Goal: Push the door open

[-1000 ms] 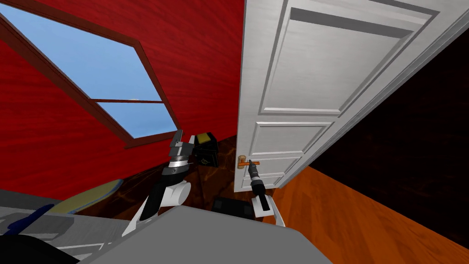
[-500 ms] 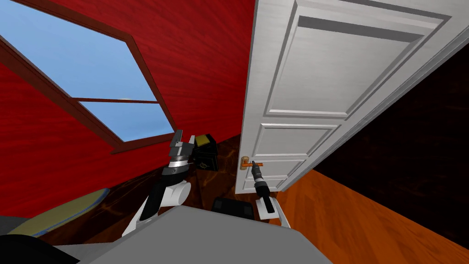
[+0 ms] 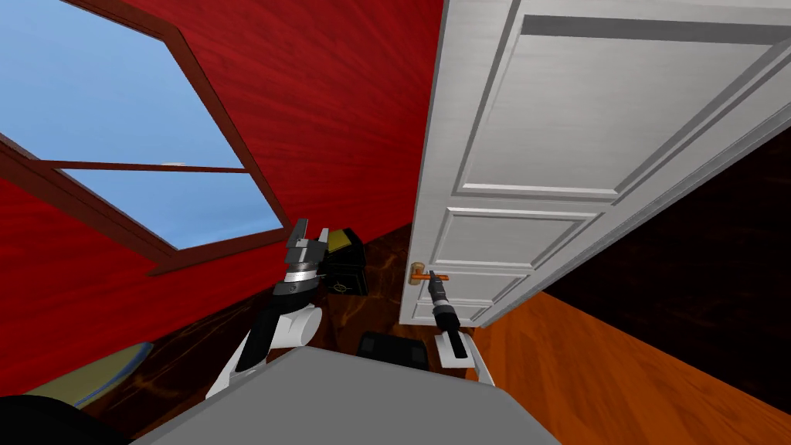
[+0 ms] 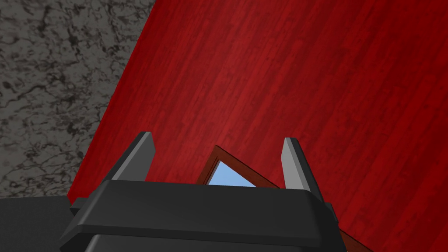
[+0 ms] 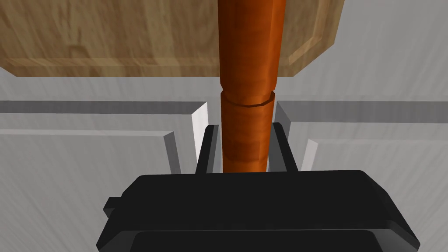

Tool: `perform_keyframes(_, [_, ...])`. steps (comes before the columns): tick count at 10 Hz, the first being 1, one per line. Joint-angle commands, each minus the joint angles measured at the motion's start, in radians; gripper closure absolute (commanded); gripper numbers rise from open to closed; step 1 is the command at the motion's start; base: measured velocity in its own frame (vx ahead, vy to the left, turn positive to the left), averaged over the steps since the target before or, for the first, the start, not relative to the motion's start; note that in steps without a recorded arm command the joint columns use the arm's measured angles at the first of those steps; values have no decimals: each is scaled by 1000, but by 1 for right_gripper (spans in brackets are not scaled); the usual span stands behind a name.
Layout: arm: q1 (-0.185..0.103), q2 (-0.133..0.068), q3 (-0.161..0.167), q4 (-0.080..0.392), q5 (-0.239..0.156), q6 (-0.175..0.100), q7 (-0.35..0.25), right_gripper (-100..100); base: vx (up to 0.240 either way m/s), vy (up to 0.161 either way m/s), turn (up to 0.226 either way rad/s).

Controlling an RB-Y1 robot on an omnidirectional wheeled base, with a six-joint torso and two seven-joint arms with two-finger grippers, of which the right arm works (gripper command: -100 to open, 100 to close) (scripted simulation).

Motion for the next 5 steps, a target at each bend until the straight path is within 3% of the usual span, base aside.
perform_keyframes(1, [-1,17,-16,-6,-4,3,1,100,174,112,-82])
perform_keyframes(3, [0,47,-32,-8,-8,3,1,100,143,109,-80])
perform_keyframes(4, [3,34,-31,-7,-8,4,0,100,62,29,-35])
perform_keyframes(5, [0,9,-52,-8,-14,4,1,100,126,87,-80])
